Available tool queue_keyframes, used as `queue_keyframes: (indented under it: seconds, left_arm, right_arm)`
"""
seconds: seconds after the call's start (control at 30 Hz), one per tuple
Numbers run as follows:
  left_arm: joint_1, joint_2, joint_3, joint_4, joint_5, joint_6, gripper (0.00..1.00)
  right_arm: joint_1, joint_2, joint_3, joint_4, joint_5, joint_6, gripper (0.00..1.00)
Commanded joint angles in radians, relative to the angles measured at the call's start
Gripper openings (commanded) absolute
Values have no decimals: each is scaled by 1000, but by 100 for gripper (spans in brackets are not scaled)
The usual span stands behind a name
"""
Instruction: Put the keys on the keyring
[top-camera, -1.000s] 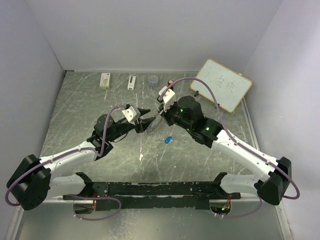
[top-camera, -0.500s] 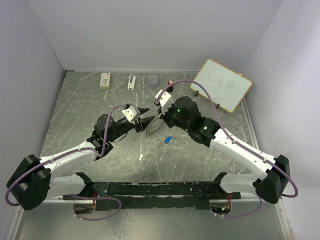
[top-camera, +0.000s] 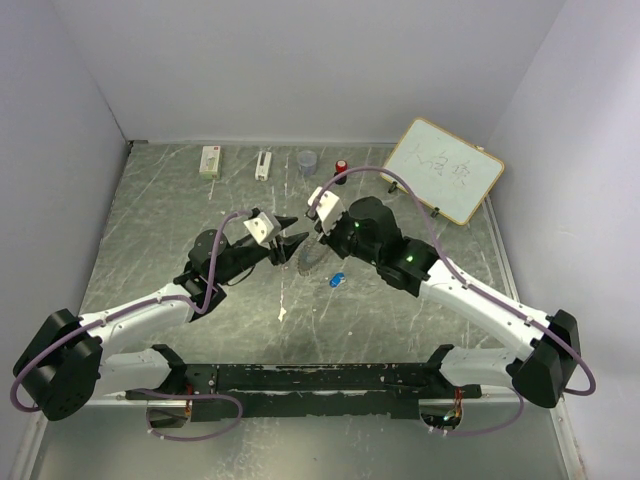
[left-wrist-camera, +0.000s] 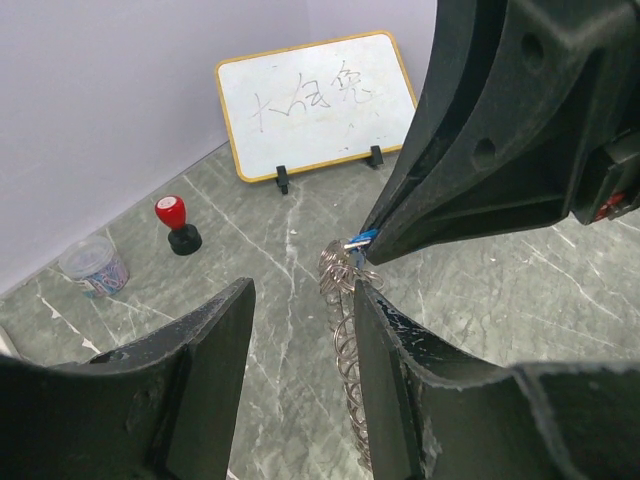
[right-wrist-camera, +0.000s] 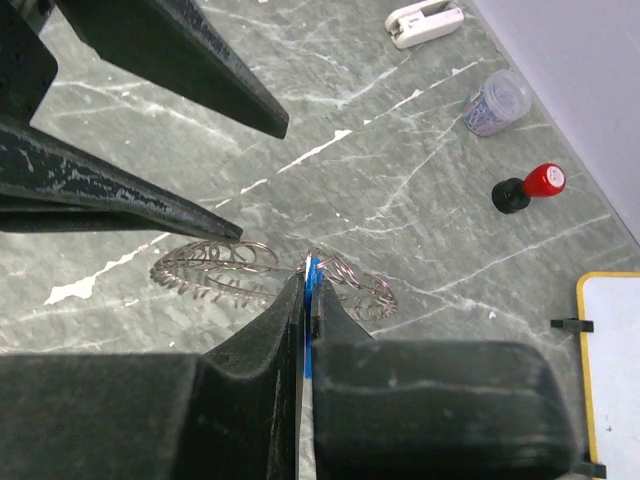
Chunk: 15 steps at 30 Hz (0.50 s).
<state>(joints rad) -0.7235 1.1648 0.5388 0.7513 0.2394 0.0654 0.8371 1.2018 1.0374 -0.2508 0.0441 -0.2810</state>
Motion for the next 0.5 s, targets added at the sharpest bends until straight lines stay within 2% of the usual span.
queue_keyframes:
  seconds: [0.0,0.13,0.27,0.47]
  left_arm:
    - [-3,-17,-11,8,-4,11,55]
    - [-2,4,-1,10,22,16,55]
    - [-3,33,13,4,110,41,54]
    - [-3,44,9,-15,242,110,56]
  right_arm:
    - [-4,-38,-30,81,-6,-88,0]
    - [-4,-57,-82,114,-14,-150,0]
    - [-5,-75,-94,124,-42,-211,0]
    - [-43,-45,-18,47,-158,-253,0]
